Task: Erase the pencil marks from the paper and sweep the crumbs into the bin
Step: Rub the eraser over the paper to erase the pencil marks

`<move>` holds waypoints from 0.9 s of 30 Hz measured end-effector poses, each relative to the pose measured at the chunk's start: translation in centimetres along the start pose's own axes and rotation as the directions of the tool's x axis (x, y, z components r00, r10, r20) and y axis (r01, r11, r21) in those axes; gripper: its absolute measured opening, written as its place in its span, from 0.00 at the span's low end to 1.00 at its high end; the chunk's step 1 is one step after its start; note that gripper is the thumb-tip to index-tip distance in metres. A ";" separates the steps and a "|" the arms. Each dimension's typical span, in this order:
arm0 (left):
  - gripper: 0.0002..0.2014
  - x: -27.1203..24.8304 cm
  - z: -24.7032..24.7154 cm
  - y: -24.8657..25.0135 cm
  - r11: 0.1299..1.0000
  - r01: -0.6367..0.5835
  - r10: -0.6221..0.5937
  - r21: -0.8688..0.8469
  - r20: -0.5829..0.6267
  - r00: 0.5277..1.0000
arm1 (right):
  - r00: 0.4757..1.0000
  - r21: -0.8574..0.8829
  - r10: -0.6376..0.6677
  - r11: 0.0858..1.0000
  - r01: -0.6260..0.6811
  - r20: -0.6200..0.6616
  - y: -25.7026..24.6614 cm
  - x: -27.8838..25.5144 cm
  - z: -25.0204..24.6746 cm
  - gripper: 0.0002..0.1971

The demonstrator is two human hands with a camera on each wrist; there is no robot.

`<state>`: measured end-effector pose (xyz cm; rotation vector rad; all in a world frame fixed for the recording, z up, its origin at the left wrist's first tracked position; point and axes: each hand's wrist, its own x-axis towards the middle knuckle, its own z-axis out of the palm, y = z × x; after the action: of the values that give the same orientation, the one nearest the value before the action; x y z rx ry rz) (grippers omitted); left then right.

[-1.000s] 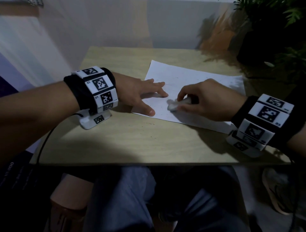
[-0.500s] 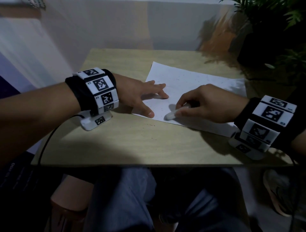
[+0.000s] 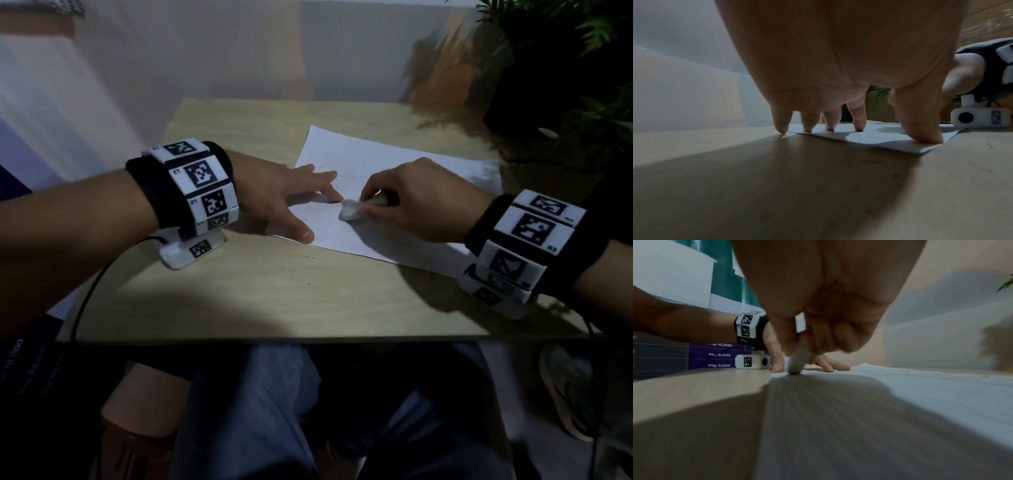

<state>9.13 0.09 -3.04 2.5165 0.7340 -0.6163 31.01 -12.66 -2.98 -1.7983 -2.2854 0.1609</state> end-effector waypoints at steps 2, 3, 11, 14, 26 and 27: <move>0.46 -0.1 0.0 -0.1 1.000 0.004 -0.004 0.001 -0.005 1.000 | 0.995 0.063 -0.050 0.997 0.045 0.080 -0.4 -0.3 -0.1 0.22; 0.46 0.0 0.1 -0.1 1.000 0.004 -0.004 0.003 -0.009 1.000 | 0.988 0.122 -0.067 0.991 0.050 0.136 -0.7 -0.5 -0.3 0.22; 0.45 0.3 0.1 -0.5 1.000 -0.013 0.013 0.005 -0.011 1.000 | 0.998 0.059 -0.037 0.998 0.035 0.047 -0.6 -0.4 -0.1 0.22; 0.43 0.3 0.2 -0.4 1.000 -0.006 0.007 0.007 -0.018 1.000 | 0.979 0.171 -0.099 0.983 0.068 0.179 -1.2 -0.6 -0.2 0.18; 0.43 0.2 0.1 0.0 1.000 0.002 -0.002 -0.004 -0.012 1.000 | 0.994 0.024 0.053 0.998 -0.056 0.093 -0.6 0.2 0.3 0.23; 0.43 0.1 0.1 -0.1 1.000 0.003 -0.003 -0.003 -0.011 1.000 | 0.995 -0.031 0.091 0.995 -0.090 0.037 -0.4 0.3 0.3 0.23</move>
<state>9.18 0.16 -3.20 2.5182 0.7430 -0.6017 30.48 -12.43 -3.12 -1.9314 -2.2437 0.1795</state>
